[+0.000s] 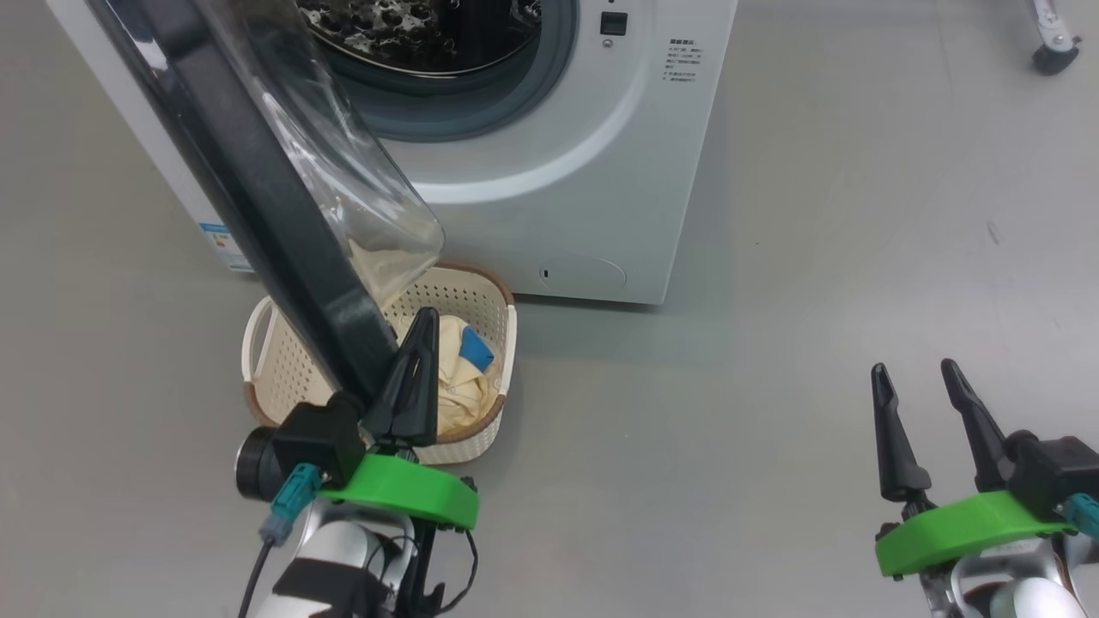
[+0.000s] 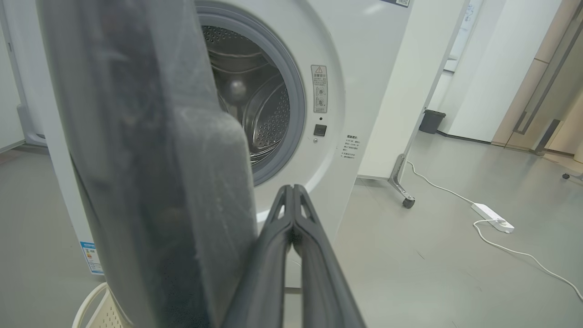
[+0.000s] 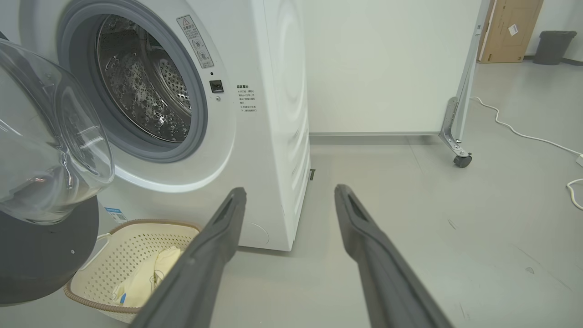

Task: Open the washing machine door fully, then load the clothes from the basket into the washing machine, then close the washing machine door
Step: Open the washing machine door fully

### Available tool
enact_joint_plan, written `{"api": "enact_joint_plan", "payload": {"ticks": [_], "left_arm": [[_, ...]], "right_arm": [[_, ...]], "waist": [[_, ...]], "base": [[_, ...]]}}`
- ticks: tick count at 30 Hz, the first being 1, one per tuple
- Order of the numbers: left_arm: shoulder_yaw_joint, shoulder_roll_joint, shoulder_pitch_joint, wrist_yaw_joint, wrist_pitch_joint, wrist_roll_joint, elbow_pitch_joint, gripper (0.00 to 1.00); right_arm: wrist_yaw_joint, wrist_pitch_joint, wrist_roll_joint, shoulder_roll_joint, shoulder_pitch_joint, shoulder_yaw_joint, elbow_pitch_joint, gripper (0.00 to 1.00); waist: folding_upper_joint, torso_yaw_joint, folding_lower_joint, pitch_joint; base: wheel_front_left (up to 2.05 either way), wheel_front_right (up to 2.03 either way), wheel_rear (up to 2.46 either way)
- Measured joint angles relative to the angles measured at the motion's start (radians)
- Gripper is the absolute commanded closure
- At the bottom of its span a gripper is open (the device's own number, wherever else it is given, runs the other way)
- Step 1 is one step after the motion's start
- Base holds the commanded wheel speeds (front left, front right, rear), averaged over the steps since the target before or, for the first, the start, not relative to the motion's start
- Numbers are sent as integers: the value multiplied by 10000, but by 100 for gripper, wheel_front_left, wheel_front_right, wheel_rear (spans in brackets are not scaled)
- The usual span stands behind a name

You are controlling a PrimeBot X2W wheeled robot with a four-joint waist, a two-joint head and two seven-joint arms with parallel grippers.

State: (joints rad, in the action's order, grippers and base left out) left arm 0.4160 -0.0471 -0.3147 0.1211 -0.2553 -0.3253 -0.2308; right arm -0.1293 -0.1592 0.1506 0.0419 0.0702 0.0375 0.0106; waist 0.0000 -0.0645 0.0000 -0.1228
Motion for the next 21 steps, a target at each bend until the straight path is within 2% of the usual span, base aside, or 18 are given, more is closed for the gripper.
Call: {"api": "enact_joint_plan", "payload": {"ticks": [21], "left_arm": [[-387,-280,1028,297,0,88,518,100]], "right_arm": [[0,115,-111,0,44,138,63,0]], "waist": [[0,-1085,0,223]], "base": [[0,0,0]]}}
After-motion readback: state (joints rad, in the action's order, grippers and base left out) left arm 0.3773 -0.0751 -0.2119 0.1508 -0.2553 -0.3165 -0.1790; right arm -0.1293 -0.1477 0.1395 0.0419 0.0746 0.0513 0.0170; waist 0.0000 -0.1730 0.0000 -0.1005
